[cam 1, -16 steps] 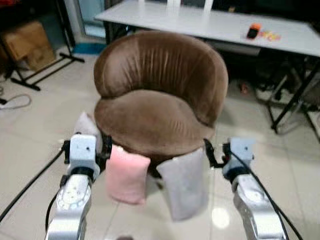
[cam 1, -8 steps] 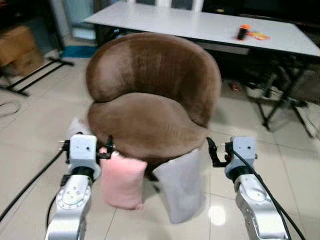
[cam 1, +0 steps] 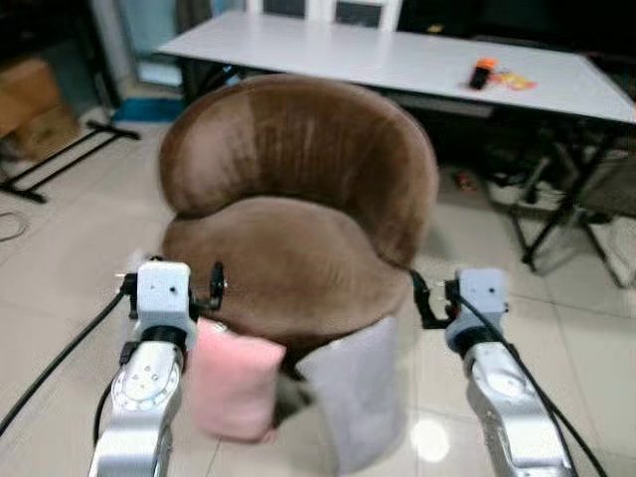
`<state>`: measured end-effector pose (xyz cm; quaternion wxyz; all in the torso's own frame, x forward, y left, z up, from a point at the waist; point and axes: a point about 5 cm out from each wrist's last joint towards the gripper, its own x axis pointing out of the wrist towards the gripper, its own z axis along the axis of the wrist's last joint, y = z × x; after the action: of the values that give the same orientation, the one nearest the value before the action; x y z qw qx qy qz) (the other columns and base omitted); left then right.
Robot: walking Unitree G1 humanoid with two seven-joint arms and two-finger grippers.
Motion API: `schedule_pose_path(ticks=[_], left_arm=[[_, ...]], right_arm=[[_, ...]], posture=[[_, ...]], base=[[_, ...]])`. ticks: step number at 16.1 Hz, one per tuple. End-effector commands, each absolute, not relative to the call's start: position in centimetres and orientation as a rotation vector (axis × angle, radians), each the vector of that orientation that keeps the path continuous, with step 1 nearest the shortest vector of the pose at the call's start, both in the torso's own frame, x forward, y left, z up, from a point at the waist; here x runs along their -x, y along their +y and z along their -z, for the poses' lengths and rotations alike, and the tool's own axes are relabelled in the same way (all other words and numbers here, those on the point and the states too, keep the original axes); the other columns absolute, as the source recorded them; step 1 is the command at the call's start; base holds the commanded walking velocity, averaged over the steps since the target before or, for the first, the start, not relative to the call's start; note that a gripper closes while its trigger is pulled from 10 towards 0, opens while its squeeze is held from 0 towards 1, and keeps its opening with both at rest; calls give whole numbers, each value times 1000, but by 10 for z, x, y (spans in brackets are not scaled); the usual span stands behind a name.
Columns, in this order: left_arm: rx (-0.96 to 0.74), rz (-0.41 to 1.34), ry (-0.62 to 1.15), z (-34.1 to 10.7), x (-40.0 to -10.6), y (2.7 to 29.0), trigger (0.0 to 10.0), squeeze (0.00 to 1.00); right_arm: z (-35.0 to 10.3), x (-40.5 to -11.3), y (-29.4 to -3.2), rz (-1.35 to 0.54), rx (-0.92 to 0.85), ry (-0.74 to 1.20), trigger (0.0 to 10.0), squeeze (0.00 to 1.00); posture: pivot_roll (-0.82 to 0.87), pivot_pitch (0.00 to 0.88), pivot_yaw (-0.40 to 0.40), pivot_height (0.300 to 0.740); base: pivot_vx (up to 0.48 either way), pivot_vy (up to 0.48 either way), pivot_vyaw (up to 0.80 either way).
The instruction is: Move the pillow to the sofa from floor
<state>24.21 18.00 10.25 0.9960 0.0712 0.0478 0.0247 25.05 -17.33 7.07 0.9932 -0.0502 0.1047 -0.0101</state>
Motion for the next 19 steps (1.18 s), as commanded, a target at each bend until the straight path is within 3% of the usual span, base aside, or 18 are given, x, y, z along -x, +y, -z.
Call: schedule_pose_path(ticks=[1,5,10,13,19], left_arm=[[-147,-39,93,-103,-241,179,10000,0],[-148,-45,93,-103,-241,180,10000,0],[-174,-43,73,-104,-240,178,10000,0],[-177,-43,71,-103,-240,178,10000,0],[-184,-44,69,-103,-240,179,10000,0]], right_arm=[[-73,-253,-175,30,102,197,10000,0],[-73,-255,-175,28,105,195,10000,0],[-75,-257,-172,-12,136,174,10000,0],[-75,-258,-172,-13,136,174,10000,0],[-73,-258,-175,14,118,188,10000,0]], posture=[[18,0,-40,740],[19,0,-44,740],[20,0,-50,740],[20,0,-49,740],[19,0,-51,740]], base=[[382,0,0],[344,0,0],[0,0,153],[0,-334,800],[0,-429,0]])
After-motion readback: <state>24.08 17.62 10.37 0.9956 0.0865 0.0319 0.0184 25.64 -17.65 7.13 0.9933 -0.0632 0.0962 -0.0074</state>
